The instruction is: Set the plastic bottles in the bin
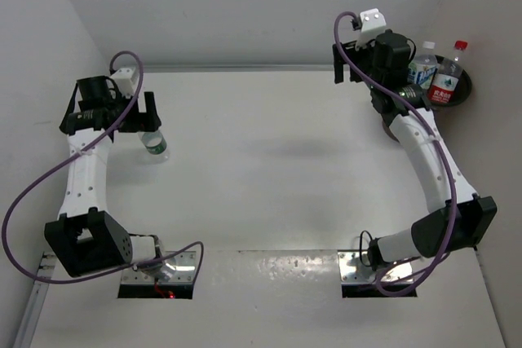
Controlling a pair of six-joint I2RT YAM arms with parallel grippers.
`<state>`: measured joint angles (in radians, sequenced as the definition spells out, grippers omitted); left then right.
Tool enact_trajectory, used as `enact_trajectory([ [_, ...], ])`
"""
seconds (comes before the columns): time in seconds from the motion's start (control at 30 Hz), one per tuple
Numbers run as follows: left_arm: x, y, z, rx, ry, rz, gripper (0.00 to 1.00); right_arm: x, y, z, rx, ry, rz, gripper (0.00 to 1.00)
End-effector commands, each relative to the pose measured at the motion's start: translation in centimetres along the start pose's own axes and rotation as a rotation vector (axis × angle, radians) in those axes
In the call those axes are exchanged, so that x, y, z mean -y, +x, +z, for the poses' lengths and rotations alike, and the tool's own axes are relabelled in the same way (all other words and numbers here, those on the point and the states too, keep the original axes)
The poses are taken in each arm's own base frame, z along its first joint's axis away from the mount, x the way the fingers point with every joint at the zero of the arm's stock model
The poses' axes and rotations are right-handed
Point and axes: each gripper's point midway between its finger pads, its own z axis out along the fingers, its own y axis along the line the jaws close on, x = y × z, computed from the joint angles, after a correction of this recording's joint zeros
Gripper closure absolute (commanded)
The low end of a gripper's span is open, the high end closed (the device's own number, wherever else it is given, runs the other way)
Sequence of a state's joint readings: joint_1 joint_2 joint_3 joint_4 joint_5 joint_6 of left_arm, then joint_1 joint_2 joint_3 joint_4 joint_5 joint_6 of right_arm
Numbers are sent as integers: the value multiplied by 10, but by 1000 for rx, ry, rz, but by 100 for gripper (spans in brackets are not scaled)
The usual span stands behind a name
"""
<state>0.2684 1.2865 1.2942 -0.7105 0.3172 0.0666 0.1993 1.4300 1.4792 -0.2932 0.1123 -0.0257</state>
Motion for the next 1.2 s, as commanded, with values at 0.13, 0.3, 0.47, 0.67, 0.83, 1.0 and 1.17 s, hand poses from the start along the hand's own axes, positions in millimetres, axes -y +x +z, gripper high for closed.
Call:
enact_trajectory([
  [0.13,-10,12,10,25,-43,-9,3,-15,-6,5,15,-39,-18,12],
  [0.3,-16,7,20,39,-61,-37,5,-20,-2,6,4,-58,-21,12],
  [0.47,-22,0,29,74,-77,-27,5,-24,2,6,-6,-70,-27,12],
  [0.67,-21,1,39,65,-51,-20,17,-27,4,5,-11,-82,-38,12],
  [0.83,-16,9,42,50,-18,-16,25,-33,9,4,-19,-103,-56,12],
  [1.0,-15,13,43,41,-8,-10,32,-48,11,2,-19,-143,-84,12],
  [1.17,-6,6,42,66,46,19,58,-64,10,-3,-12,-213,-113,12],
])
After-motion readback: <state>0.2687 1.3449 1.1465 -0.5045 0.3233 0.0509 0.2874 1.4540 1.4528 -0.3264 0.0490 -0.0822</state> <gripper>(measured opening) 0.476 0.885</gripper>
